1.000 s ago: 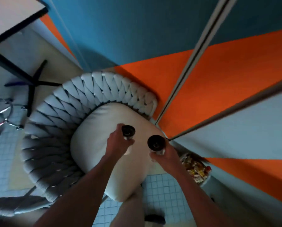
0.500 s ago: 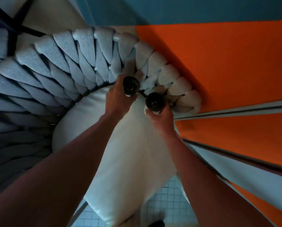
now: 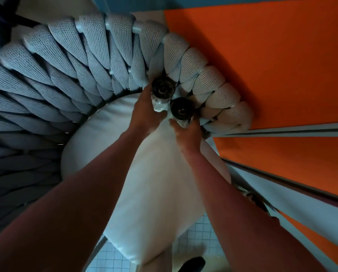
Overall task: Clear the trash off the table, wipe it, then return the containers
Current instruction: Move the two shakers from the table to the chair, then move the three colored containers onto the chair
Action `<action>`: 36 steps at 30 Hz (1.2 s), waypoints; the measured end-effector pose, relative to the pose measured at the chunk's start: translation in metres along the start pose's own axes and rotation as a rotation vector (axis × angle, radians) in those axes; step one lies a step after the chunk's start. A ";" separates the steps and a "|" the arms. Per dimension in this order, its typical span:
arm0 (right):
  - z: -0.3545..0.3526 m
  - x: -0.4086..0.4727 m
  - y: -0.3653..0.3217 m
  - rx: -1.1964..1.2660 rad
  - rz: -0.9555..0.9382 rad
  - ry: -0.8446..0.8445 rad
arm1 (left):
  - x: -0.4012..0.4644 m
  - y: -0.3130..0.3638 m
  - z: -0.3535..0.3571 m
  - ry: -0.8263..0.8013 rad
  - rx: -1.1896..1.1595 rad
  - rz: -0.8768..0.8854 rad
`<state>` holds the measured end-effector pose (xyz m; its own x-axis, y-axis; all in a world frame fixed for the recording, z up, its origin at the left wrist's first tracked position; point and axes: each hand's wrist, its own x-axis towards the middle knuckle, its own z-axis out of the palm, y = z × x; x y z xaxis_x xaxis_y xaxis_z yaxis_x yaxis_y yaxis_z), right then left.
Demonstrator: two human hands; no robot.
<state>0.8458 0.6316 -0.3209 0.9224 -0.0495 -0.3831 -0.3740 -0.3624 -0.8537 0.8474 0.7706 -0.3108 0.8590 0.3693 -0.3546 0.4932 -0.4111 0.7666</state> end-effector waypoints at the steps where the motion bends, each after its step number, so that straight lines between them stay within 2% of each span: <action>1: -0.001 -0.002 -0.002 -0.023 0.039 -0.001 | -0.004 0.002 -0.002 -0.004 0.005 -0.022; 7: -0.025 -0.017 -0.010 -0.206 0.291 -0.196 | -0.038 0.015 -0.011 -0.105 0.221 -0.270; 12: -0.077 -0.066 -0.019 -0.258 0.422 -0.248 | -0.099 0.022 -0.009 -0.198 0.336 -0.331; 16: -0.144 -0.137 -0.012 -0.265 0.467 -0.247 | -0.170 0.044 0.009 -0.338 0.429 -0.287; 19: -0.196 -0.196 -0.001 -0.184 0.549 -0.163 | -0.226 0.070 0.026 -0.492 0.509 -0.172; 23: -0.279 -0.280 0.014 -0.111 0.544 -0.018 | -0.293 0.120 0.056 -0.646 0.608 0.050; 25: -0.309 -0.307 0.014 -0.088 0.502 0.031 | -0.312 0.139 0.068 -0.678 0.627 0.124; 28: -0.371 -0.353 0.015 0.082 0.479 0.199 | -0.353 0.182 0.098 -0.719 0.693 0.359; 32: -0.457 -0.409 0.017 0.162 0.406 0.376 | -0.410 0.240 0.144 -0.716 0.666 0.640; 36: -0.546 -0.468 0.023 0.189 0.382 0.605 | -0.476 0.296 0.188 -0.744 0.639 0.816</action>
<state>0.4585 0.1385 0.0310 0.5965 -0.6640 -0.4508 -0.6395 -0.0538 -0.7669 0.6102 0.3166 -0.0161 0.7098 -0.6479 -0.2764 -0.4118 -0.7001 0.5834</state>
